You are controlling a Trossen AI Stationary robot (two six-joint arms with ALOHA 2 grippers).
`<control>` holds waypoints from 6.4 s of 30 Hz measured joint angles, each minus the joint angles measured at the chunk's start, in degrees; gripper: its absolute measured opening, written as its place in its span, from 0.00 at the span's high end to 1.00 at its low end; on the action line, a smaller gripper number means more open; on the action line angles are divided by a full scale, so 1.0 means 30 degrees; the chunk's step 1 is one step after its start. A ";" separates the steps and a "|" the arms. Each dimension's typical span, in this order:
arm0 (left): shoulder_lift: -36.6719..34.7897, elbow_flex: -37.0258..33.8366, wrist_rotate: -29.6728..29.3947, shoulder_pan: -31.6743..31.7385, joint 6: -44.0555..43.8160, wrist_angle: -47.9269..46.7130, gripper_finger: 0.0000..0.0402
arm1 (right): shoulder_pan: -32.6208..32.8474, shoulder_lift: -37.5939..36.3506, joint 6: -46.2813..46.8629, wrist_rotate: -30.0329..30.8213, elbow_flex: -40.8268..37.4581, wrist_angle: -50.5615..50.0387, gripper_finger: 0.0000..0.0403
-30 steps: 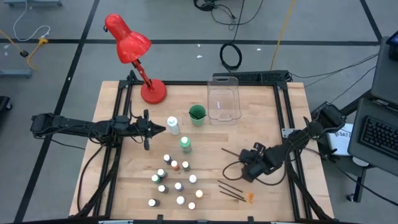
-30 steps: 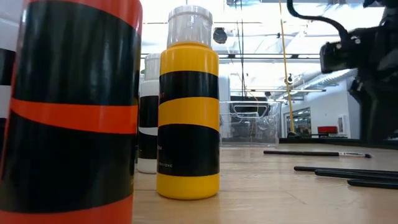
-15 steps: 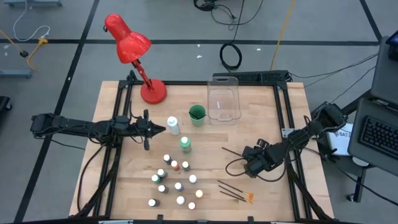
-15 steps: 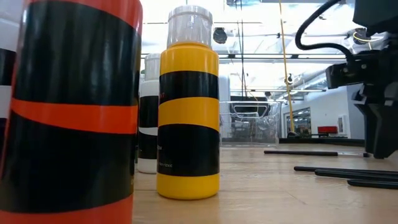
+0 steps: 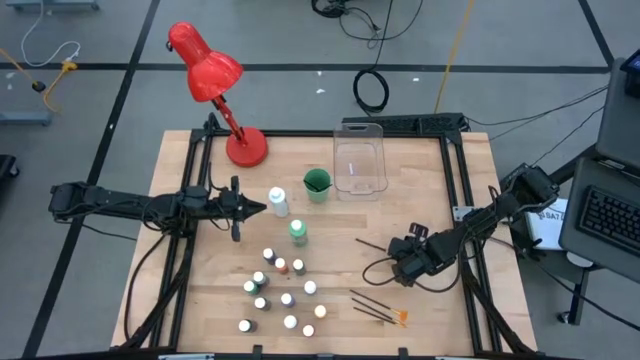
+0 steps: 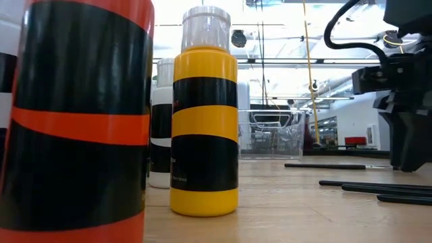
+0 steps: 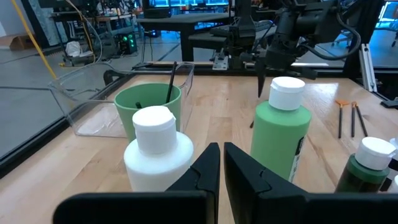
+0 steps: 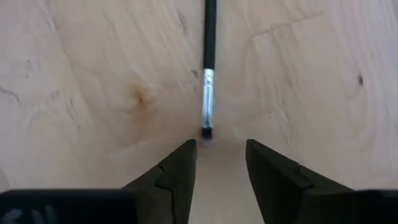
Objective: Pick & Place Paint Supplies
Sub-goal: Put the silver paint brush into the green cup, then put the orange paint brush into the green cup
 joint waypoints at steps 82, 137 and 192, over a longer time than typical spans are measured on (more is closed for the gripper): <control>1.4417 0.8751 0.8117 -0.3318 0.6721 1.1307 0.32 | -0.5275 0.0117 -2.1017 -0.3749 -0.0036 2.7220 1.00; 1.0214 1.2088 0.1042 0.1172 0.4377 -0.0829 0.99 | -0.2373 0.0010 -1.7449 0.4189 -0.3905 2.6834 0.97; 1.7468 1.4412 0.4036 0.5174 0.0627 -0.0429 0.61 | -0.2361 0.0000 -1.7633 0.4414 -0.5537 3.0068 0.97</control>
